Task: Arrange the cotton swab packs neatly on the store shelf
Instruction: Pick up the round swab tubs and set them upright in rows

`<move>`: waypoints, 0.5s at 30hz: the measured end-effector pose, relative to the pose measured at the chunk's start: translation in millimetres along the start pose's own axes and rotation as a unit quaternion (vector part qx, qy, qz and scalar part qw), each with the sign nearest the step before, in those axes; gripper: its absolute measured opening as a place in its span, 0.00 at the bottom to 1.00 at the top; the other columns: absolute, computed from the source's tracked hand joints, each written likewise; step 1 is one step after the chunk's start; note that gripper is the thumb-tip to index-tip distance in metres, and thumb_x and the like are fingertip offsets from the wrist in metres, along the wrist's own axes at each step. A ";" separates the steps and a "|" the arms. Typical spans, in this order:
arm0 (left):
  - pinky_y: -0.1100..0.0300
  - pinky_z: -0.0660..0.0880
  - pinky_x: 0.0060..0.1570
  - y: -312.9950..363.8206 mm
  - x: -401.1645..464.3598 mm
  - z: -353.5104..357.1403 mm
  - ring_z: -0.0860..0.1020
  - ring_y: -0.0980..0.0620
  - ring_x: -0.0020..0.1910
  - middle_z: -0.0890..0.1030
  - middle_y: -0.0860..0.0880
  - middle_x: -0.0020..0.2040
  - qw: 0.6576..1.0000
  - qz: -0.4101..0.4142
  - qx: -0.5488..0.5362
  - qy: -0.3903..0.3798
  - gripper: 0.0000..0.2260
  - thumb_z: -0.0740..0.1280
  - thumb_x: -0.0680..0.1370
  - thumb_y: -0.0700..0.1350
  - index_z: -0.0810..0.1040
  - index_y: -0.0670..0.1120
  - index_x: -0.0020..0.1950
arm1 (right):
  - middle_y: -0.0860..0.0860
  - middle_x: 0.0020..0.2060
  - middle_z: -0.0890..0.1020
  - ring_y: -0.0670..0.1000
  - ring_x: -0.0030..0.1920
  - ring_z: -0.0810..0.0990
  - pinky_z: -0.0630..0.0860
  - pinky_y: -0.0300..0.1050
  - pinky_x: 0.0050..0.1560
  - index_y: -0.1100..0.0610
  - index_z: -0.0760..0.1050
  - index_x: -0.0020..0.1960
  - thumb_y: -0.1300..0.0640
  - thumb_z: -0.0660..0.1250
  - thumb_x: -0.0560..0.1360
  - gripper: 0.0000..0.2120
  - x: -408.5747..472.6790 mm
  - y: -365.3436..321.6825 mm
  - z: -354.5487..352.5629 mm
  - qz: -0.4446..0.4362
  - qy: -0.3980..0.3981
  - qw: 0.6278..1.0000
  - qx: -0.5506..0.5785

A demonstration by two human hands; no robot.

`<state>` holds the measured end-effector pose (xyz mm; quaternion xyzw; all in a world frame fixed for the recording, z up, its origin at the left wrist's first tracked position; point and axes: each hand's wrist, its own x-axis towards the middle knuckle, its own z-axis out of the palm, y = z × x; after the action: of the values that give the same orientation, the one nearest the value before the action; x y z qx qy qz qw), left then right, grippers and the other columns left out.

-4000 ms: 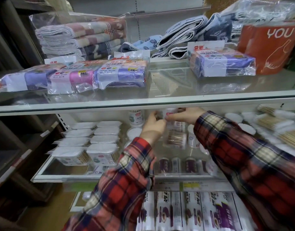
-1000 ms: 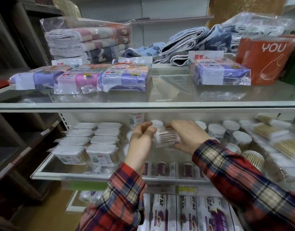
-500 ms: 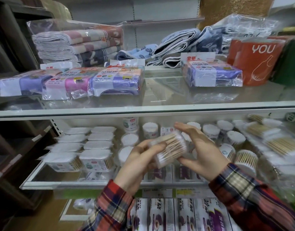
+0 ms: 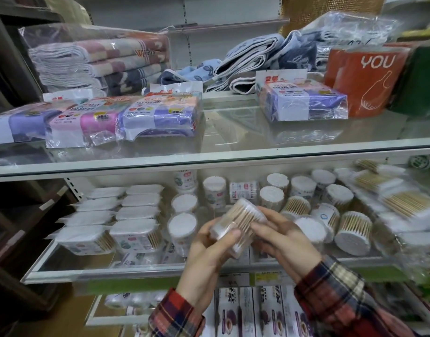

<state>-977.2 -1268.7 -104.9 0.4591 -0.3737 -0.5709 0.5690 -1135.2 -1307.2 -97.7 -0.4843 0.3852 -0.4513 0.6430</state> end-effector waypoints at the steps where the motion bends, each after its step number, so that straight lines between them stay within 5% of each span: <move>1: 0.51 0.77 0.53 -2.4 0.1 -0.1 0.81 0.43 0.56 0.83 0.43 0.56 1.000 -0.001 0.004 0.005 0.28 0.77 0.64 0.48 0.76 0.44 0.61 | 0.53 0.52 0.84 0.52 0.52 0.83 0.78 0.45 0.50 0.55 0.74 0.60 0.54 0.71 0.63 0.26 0.1 3.1 1.8 -0.003 0.007 1.000 0.007; 8: 0.56 0.80 0.47 1.0 0.2 -10.3 0.82 0.47 0.53 0.83 0.45 0.56 0.998 -0.040 0.043 -0.013 0.27 0.76 0.65 0.45 0.75 0.44 0.62 | 0.53 0.54 0.83 0.53 0.55 0.82 0.78 0.45 0.51 0.54 0.70 0.64 0.49 0.82 0.54 0.43 3.8 12.8 0.2 0.000 0.002 0.999 0.039; 15: 0.50 0.80 0.52 22.5 0.2 -18.8 0.83 0.49 0.52 0.85 0.47 0.53 0.989 -0.085 0.114 -0.033 0.24 0.68 0.69 0.58 0.79 0.46 0.59 | 0.50 0.54 0.83 0.49 0.53 0.82 0.79 0.38 0.47 0.53 0.71 0.62 0.65 0.77 0.58 0.34 0.8 5.0 -2.9 -0.120 0.049 0.991 -0.031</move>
<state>-952.5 -1268.7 -89.2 0.5320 -0.4142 -0.5857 0.4498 -1136.6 -1308.2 -103.3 -0.5237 0.3689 -0.5364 0.5495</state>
